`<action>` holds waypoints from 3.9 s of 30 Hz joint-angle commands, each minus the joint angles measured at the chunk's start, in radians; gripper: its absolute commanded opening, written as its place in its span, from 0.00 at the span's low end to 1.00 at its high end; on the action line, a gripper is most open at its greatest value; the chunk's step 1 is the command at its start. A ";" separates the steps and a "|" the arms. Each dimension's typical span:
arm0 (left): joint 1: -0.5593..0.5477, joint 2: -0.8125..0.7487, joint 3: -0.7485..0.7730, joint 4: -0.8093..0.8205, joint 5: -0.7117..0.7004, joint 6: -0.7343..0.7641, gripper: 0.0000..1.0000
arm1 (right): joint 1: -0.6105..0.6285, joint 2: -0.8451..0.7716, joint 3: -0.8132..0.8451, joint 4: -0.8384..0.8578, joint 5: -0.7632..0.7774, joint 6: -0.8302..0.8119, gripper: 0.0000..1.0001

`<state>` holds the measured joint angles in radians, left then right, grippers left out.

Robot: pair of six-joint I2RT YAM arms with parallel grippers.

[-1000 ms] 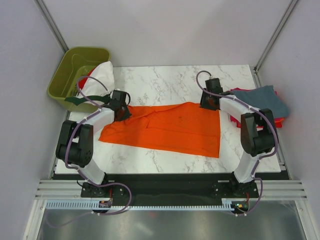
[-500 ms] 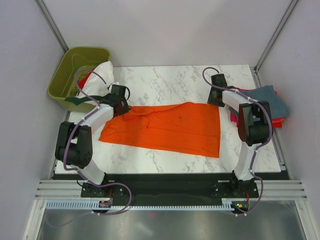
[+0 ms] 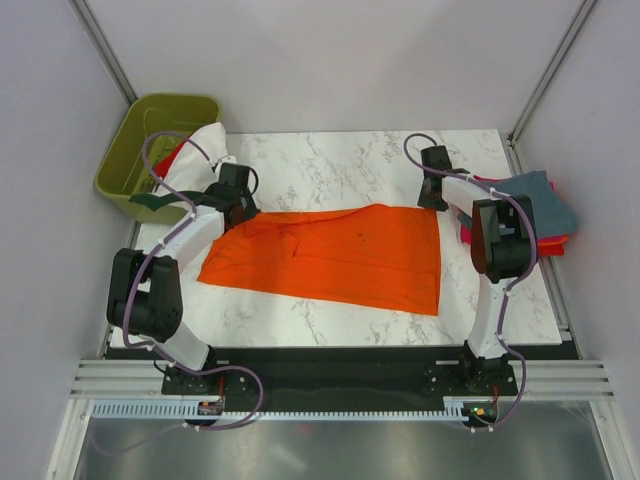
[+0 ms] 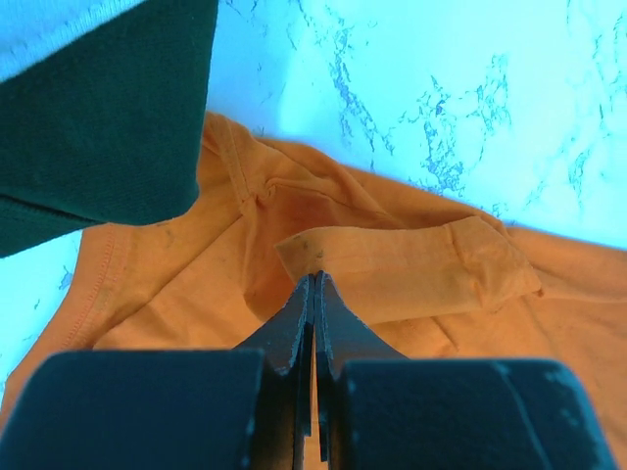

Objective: Fold and stack the t-shirts

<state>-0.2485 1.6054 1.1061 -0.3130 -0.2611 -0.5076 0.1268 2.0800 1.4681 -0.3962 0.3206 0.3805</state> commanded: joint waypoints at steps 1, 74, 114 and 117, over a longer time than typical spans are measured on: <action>-0.002 -0.035 0.051 0.002 -0.032 0.038 0.02 | -0.007 0.028 0.040 -0.012 0.018 -0.006 0.30; -0.161 -0.263 -0.156 0.361 -0.225 0.348 0.02 | -0.119 -0.491 -0.305 -0.012 -0.163 0.061 0.00; -0.216 -0.492 -0.517 0.218 -0.152 0.090 0.05 | -0.105 -0.738 -0.709 0.249 -0.136 0.212 0.54; -0.216 -0.521 -0.529 0.177 -0.107 0.061 0.06 | -0.085 -0.730 -0.701 0.260 -0.182 0.213 0.50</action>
<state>-0.4606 1.1320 0.5892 -0.1062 -0.4149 -0.3683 0.0227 1.3560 0.7551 -0.1860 0.1963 0.5880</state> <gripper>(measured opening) 0.052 0.513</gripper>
